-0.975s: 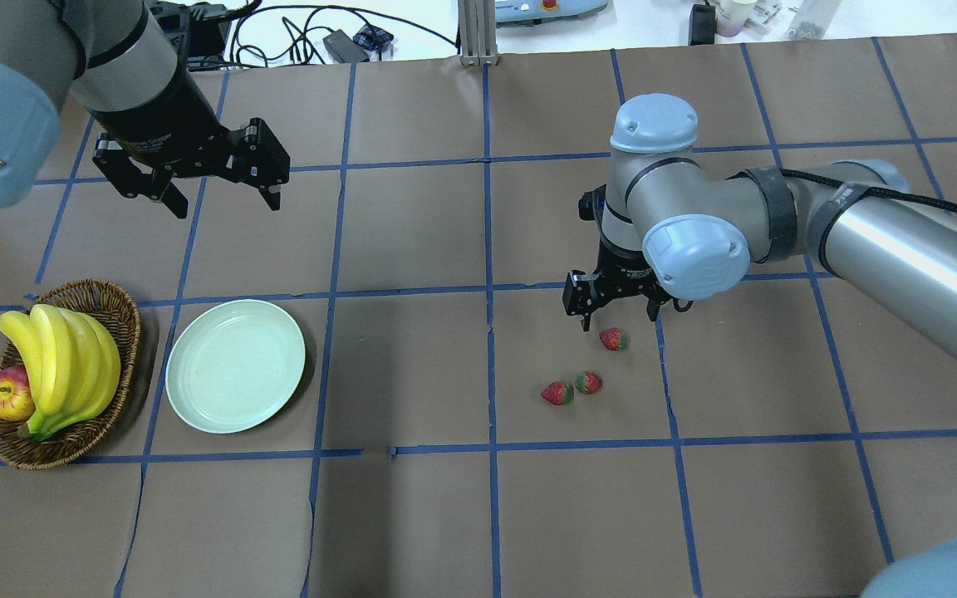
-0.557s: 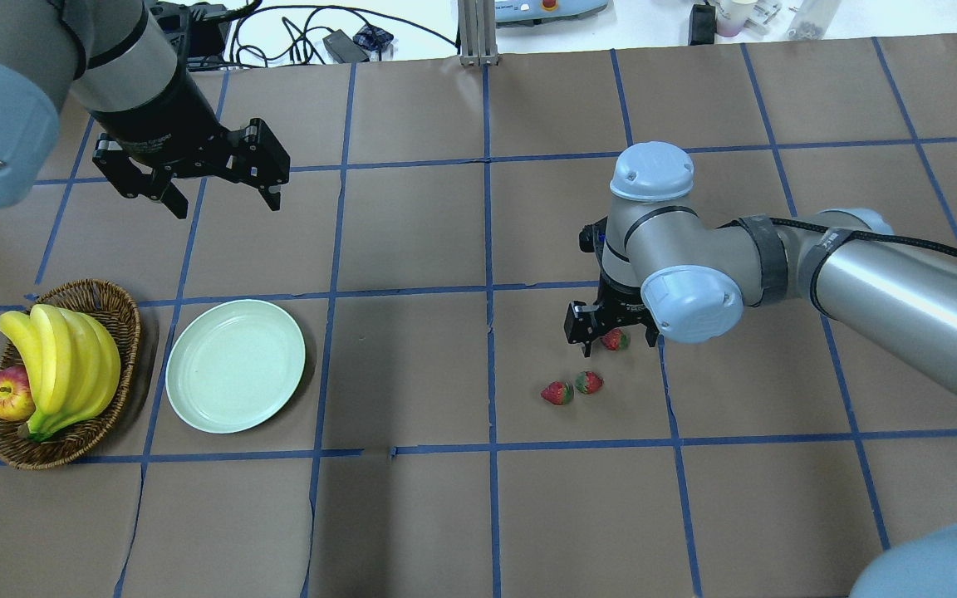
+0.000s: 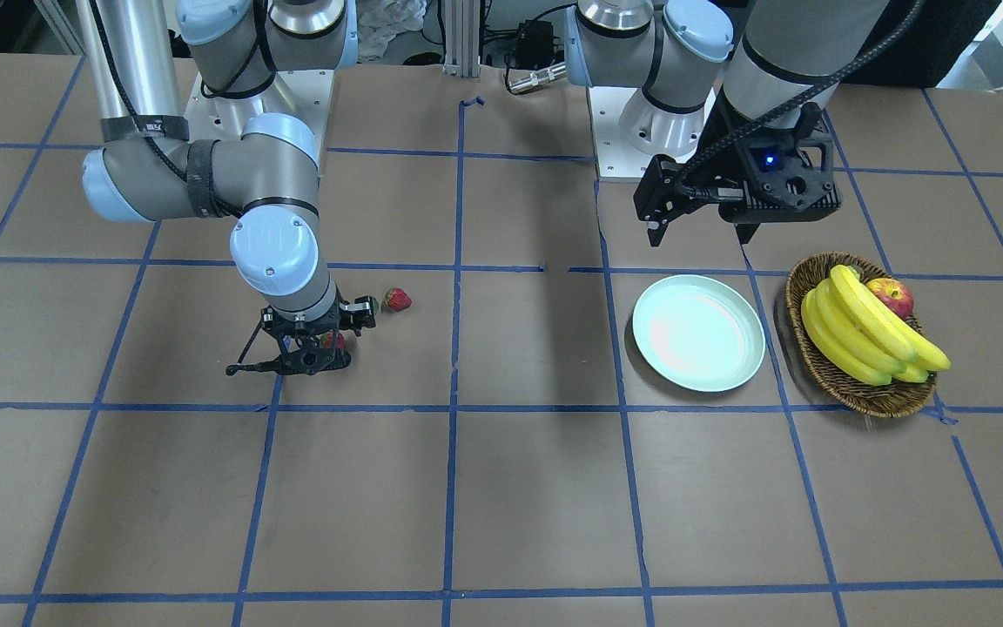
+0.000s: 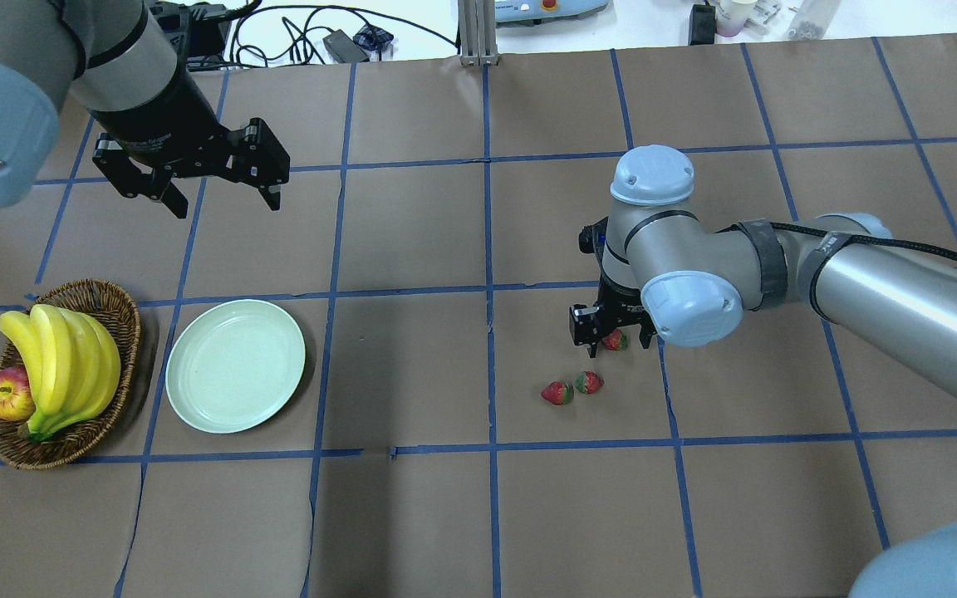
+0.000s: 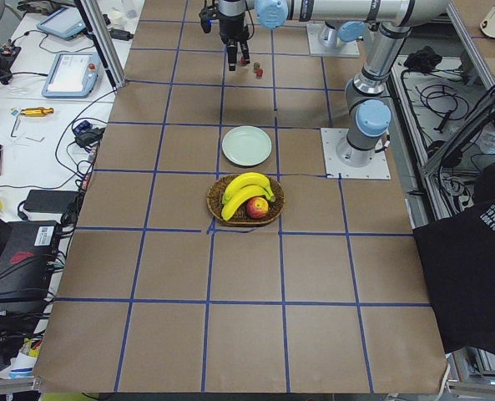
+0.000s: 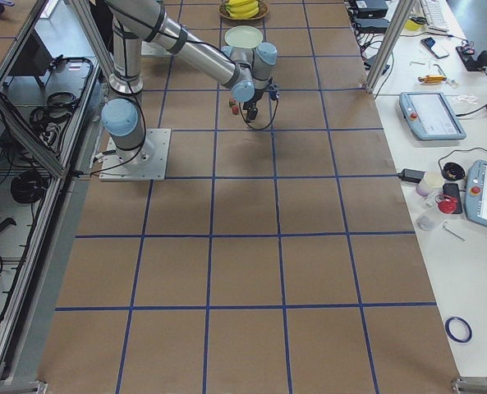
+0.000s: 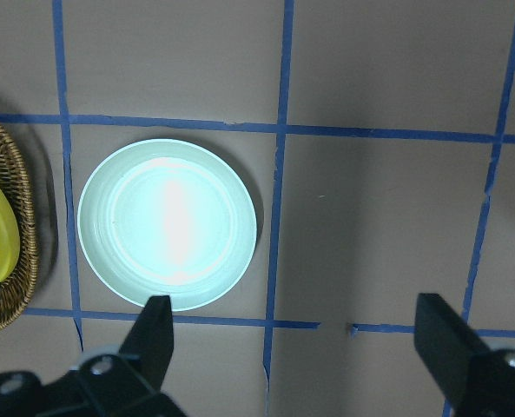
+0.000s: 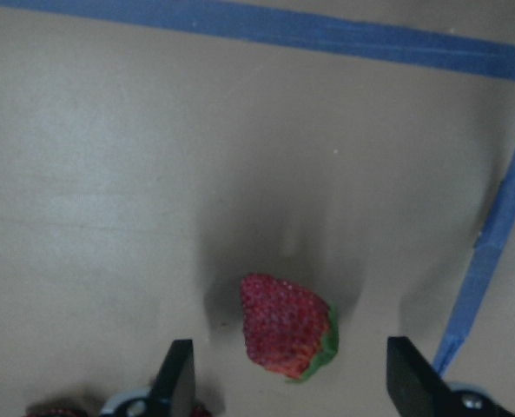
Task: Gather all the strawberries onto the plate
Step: 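Close the right gripper on the strawberry farthest from the robot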
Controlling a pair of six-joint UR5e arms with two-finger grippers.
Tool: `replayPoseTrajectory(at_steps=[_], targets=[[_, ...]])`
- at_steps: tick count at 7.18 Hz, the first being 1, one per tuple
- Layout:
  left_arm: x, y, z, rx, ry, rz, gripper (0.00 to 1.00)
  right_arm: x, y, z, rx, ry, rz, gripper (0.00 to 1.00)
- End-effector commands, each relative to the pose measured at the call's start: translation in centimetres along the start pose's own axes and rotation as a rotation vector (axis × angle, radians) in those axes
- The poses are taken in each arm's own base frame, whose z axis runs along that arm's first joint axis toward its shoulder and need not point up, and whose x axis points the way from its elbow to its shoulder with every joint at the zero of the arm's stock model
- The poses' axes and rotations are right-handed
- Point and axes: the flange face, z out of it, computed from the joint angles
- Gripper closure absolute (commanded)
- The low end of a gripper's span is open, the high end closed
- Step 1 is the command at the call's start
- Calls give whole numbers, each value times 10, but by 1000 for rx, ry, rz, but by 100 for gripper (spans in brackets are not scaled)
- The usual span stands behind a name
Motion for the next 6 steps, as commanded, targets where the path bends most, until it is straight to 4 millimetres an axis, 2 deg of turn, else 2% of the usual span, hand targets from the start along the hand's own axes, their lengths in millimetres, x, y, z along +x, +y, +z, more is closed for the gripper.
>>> replayPoseTrajectory(at_steps=[1, 3, 4, 5, 6], targets=[[0, 0, 1, -1, 0, 0, 0, 0, -5, 0, 30, -1, 0, 13], [0, 0, 0, 1, -1, 0, 0, 1, -6, 5, 34, 5, -2, 14], [0, 0, 0, 1, 0, 0, 0, 2, -5, 0, 36, 5, -11, 22], [0, 0, 0, 1, 0, 0, 0, 2, -5, -1, 38, 7, -11, 45], [0, 0, 0, 1, 0, 0, 0, 2, -3, 2, 30, 5, -11, 57]])
